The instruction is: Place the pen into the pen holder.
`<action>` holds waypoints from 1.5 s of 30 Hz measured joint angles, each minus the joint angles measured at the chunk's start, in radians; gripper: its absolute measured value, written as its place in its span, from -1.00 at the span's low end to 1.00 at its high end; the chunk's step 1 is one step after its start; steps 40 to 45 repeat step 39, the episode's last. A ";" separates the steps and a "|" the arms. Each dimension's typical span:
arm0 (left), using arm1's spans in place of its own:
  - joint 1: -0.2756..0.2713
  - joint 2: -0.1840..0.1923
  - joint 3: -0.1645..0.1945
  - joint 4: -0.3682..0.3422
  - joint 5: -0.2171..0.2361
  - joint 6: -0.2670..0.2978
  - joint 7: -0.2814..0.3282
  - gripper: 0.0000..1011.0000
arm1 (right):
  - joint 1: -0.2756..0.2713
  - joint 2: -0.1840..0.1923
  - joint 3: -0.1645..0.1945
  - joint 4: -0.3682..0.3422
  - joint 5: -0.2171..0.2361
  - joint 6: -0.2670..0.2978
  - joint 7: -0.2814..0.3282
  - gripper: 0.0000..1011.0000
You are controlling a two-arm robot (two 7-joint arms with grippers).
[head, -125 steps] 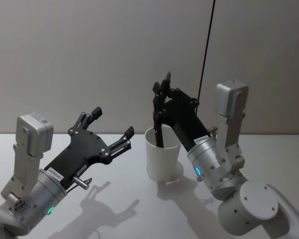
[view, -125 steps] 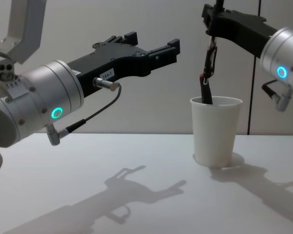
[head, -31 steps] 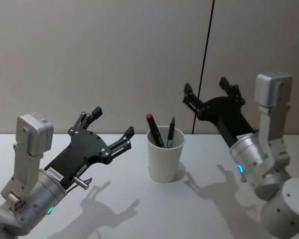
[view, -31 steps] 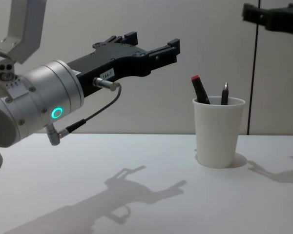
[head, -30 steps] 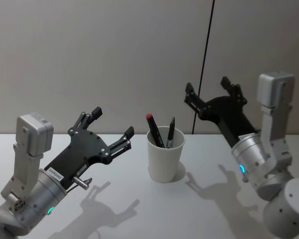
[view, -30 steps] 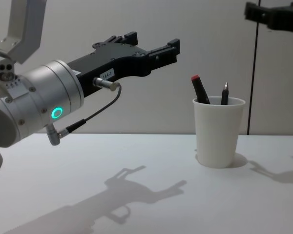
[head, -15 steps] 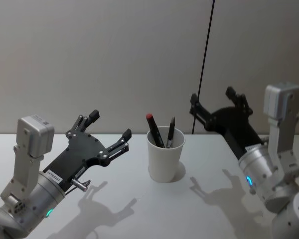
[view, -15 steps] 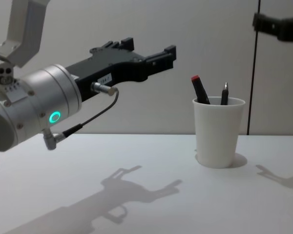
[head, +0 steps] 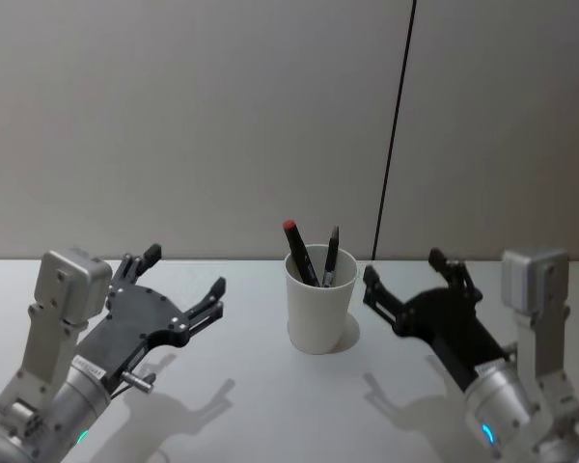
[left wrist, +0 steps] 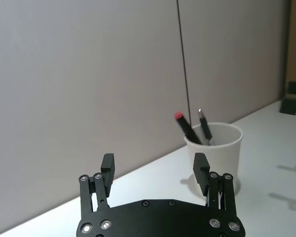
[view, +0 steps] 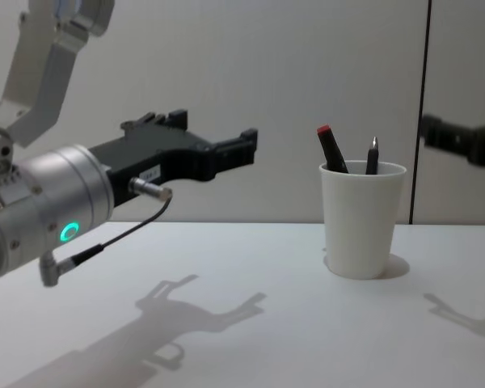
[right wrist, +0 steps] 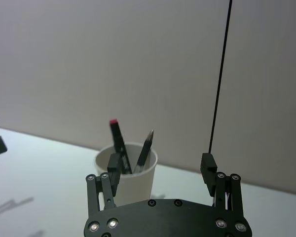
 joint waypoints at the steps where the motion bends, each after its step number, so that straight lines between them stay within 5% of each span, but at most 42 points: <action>1: 0.002 0.003 0.002 -0.002 0.002 0.004 0.009 0.98 | -0.014 0.004 -0.001 -0.004 0.001 0.000 0.001 0.98; 10: 0.028 0.051 0.034 -0.035 0.032 0.063 0.126 0.98 | -0.090 0.023 -0.004 -0.023 0.007 -0.001 0.009 0.98; 18: 0.041 0.075 0.050 -0.052 0.048 0.093 0.186 0.98 | -0.097 0.025 -0.005 -0.024 0.008 -0.002 0.009 0.98; 45: 0.042 0.076 0.051 -0.053 0.049 0.096 0.191 0.98 | -0.098 0.025 -0.004 -0.024 0.007 -0.002 0.009 0.98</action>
